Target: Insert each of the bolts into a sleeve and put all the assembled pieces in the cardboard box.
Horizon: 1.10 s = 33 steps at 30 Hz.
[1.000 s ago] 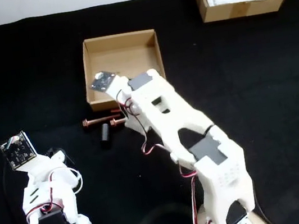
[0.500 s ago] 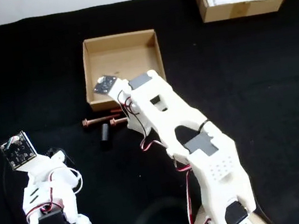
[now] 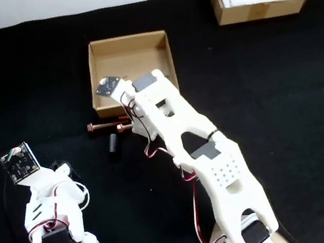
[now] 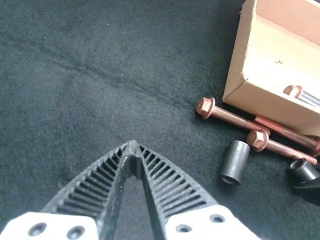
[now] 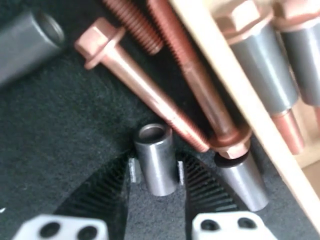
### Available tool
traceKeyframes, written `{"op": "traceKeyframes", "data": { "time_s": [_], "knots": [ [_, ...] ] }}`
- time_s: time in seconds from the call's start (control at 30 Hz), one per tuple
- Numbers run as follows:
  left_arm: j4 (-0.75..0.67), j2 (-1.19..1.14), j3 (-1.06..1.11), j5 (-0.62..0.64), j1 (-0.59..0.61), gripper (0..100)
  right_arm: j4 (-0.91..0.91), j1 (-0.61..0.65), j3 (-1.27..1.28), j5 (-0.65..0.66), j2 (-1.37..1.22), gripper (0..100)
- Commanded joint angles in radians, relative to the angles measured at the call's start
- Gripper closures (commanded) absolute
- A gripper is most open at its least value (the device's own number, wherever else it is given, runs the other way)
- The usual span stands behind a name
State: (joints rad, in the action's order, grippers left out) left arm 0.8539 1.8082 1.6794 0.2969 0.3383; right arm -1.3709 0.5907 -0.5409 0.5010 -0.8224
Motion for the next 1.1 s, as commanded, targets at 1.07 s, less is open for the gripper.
{"op": "traceKeyframes", "data": {
  "time_s": [1.07],
  "knots": [
    [0.121,-0.012,-0.268,0.058,-0.292,99,-0.389,-0.094,-0.110,-0.440,0.704,99.2]
  ]
}}
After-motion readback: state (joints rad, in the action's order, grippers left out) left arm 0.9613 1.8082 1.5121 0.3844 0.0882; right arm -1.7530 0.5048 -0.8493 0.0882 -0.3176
